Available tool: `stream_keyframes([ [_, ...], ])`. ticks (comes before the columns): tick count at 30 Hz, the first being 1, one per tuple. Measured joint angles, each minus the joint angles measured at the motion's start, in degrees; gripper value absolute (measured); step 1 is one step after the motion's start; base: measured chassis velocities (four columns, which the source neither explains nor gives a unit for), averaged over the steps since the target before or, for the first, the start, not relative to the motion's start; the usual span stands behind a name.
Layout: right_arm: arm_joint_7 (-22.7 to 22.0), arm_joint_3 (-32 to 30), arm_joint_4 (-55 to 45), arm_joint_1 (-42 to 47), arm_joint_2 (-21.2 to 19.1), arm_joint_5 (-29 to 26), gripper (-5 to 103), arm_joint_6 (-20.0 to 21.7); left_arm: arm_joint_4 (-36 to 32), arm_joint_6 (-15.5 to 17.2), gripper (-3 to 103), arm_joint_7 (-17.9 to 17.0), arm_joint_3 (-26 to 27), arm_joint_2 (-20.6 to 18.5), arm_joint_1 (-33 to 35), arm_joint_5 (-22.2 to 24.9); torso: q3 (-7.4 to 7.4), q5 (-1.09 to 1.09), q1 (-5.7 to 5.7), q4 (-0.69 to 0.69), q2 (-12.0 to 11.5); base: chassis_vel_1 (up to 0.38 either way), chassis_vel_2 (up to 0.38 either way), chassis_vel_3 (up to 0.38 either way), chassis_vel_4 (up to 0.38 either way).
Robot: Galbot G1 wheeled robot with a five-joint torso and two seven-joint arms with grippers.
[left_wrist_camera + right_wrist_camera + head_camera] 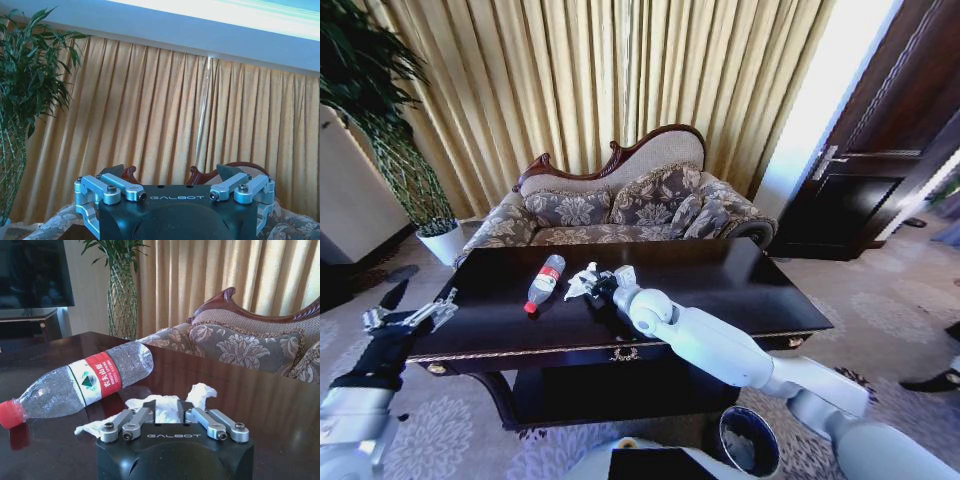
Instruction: Move to the front of the table and place the trash on the table into the trash bin.
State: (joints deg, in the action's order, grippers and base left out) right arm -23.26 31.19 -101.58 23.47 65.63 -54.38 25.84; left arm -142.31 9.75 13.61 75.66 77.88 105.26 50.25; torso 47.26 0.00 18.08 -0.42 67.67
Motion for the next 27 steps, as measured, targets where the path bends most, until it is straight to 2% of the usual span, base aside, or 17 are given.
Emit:
stream_keyframes([
  [1,0.08,0.04,0.20,-0.02,0.10,0.22,22,-0.06,0.06,-0.08,100,0.11,0.09,-0.06,0.07,0.11,0.00,0.00,0.00,0.00,0.00,0.000,0.000,0.000,0.000],
  [2,0.08,0.04,0.20,-0.02,0.10,0.22,22,-0.06,0.06,-0.08,100,0.11,0.09,-0.06,0.07,0.11,0.00,0.00,0.00,0.00,0.00,0.000,0.000,0.000,0.000],
  [5,0.17,0.28,0.35,-0.04,0.09,0.58,6,-0.24,0.26,-0.25,100,0.18,0.17,-0.19,0.05,0.30,0.00,0.00,0.00,0.00,0.00,0.000,0.000,0.000,0.000],
  [7,0.18,0.30,0.36,-0.04,0.04,0.64,2,-0.28,0.29,-0.28,100,0.18,0.17,-0.19,0.02,0.31,0.00,0.00,-0.01,0.00,0.00,0.000,0.000,0.000,0.000],
  [16,0.40,-0.11,0.14,-0.11,-0.19,0.67,-3,-0.35,0.42,-0.43,100,0.28,0.11,-0.16,-0.02,0.33,0.00,0.00,-0.01,-0.01,0.00,0.000,0.000,0.000,0.000],
  [20,2.37,-0.98,-0.27,-0.10,-0.89,1.12,17,-0.35,0.67,-0.62,100,1.12,0.09,0.10,0.11,0.25,0.00,0.00,-0.01,-0.01,0.00,0.000,0.000,0.000,0.000],
  [23,2.50,-1.18,-0.81,-0.01,-1.50,1.16,22,-0.34,0.84,-0.64,100,1.41,-0.07,0.17,0.10,0.11,0.00,0.00,-0.01,0.00,0.00,0.000,0.000,0.000,0.000],
  [25,2.50,-1.43,-1.65,0.27,-2.41,1.16,33,-0.20,0.96,-0.65,100,1.46,-0.18,0.17,-0.08,0.04,0.00,0.00,-0.01,0.00,0.00,0.000,0.000,0.000,0.000],
  [26,2.50,-1.43,-1.65,0.27,-2.41,1.16,33,-0.20,0.96,-0.65,100,1.46,-0.18,0.17,-0.08,0.04,0.00,0.00,-0.01,0.00,0.00,0.000,0.000,0.000,0.000],
  [27,2.48,-1.52,-2.17,0.49,-2.95,1.16,38,-0.11,1.06,-0.65,100,1.46,-0.21,0.15,-0.17,0.02,0.00,0.00,-0.01,-0.01,0.00,0.000,0.000,0.000,0.000],
])
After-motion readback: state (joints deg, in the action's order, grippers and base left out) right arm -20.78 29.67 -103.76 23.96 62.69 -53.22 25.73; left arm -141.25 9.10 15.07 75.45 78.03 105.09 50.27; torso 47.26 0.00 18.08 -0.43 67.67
